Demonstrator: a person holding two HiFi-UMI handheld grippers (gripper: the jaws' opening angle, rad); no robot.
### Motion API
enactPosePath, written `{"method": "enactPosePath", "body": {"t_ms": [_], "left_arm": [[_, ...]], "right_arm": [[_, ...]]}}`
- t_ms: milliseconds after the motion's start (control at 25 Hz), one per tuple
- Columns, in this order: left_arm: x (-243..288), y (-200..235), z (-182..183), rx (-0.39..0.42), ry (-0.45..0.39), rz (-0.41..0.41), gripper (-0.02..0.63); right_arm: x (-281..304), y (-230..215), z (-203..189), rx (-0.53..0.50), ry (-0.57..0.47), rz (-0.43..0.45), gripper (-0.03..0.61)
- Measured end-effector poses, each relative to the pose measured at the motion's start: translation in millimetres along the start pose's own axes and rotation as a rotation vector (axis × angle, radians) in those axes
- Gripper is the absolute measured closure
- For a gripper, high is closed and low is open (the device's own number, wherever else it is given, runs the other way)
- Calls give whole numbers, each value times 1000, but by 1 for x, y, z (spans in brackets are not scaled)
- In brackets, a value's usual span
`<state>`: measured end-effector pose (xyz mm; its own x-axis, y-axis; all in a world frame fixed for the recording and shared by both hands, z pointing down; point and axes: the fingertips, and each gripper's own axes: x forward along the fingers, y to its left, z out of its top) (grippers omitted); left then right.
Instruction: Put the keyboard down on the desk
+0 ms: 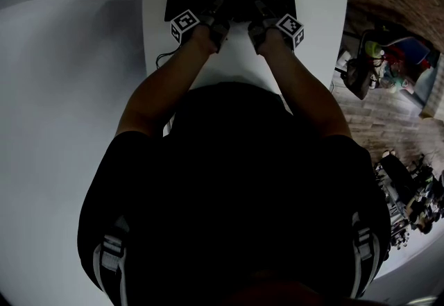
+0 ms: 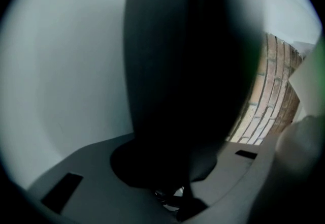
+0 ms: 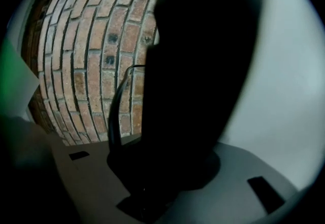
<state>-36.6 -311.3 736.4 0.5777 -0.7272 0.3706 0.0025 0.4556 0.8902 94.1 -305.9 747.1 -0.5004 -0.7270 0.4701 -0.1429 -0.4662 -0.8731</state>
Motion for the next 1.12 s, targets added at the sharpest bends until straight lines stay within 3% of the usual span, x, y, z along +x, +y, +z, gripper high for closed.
{"method": "enactPosePath", "body": {"t_ms": [240,640,1120], "left_arm": [[-3,-4,1,-17,-6,-32,440],[0,3,1,-2,-2,-10,350],[-5,12,-2,34,14,39,336]], "right_arm": [[-5,3,3,-1,-3,53,374],[-7,-10,15,-25,-52,-33,322],[-14,-23,13,11,-38,-106,321]]}}
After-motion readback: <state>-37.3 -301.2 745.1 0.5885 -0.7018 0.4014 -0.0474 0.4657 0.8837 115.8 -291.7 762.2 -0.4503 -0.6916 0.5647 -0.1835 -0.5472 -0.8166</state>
